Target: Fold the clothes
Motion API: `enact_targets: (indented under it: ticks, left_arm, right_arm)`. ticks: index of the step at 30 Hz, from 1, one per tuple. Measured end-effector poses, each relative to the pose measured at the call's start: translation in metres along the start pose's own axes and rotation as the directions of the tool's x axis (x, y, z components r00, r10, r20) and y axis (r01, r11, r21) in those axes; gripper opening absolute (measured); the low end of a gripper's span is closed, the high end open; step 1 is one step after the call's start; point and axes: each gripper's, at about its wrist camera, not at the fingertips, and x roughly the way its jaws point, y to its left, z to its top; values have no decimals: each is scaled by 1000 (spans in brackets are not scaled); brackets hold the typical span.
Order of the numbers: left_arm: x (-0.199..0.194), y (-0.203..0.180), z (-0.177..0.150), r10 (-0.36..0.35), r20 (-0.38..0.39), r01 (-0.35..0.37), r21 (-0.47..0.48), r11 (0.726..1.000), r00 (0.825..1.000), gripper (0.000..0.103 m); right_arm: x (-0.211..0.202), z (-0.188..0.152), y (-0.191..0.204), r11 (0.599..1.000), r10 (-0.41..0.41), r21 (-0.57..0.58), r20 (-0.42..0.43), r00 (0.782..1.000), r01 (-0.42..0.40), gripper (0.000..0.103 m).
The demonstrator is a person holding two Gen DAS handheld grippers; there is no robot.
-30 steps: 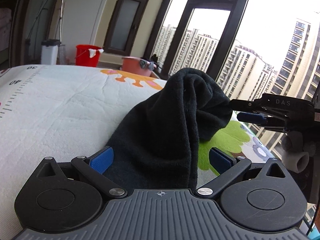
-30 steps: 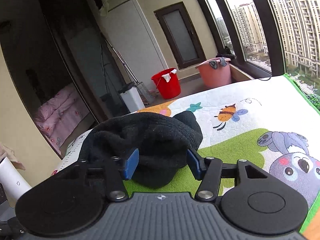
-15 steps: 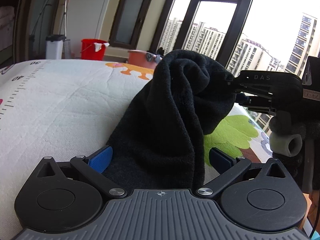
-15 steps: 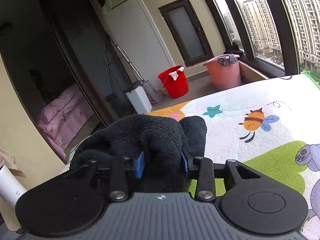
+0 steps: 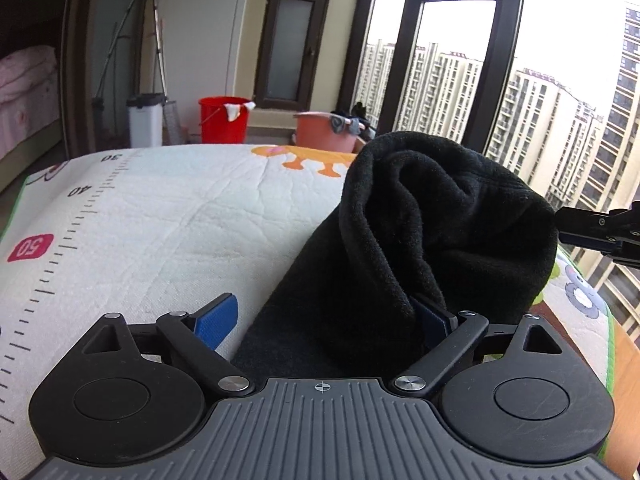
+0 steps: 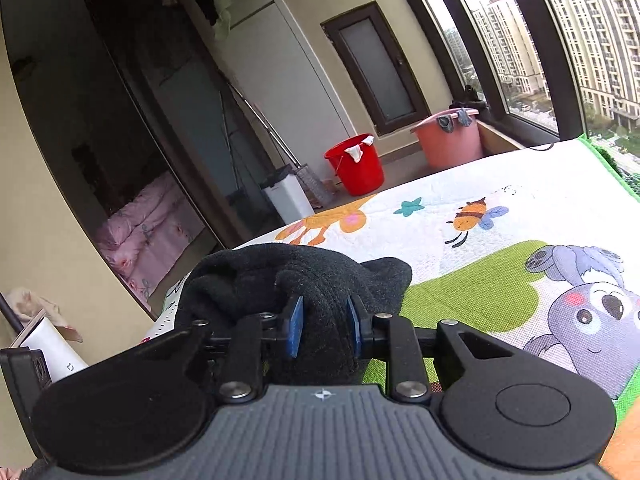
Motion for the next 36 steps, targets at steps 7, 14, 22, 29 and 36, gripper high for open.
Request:
enact_targets:
  ticks: [7, 14, 22, 29, 36]
  left_arm:
    - [-13, -4, -12, 55, -46, -51, 75, 996, 997, 97]
    - [-13, 7, -5, 197, -12, -195, 103, 975, 980, 99]
    - [-19, 41, 42, 375, 51, -374, -14, 927, 926, 100]
    - [-6, 9, 18, 141, -50, -140, 10, 990, 989, 103]
    - [17, -25, 0, 101, -54, -97, 86, 992, 993, 103]
  right_arm:
    - [-16, 1, -16, 999, -40, 29, 28, 999, 39, 49]
    - [8, -20, -29, 993, -10, 114, 28, 1000, 7, 65]
    - [13, -38, -35, 992, 25, 125, 77, 997, -35, 81]
    - [32, -40, -36, 991, 58, 124, -24, 998, -54, 101]
    - [30, -42, -43, 980, 117, 161, -11, 993, -114, 103]
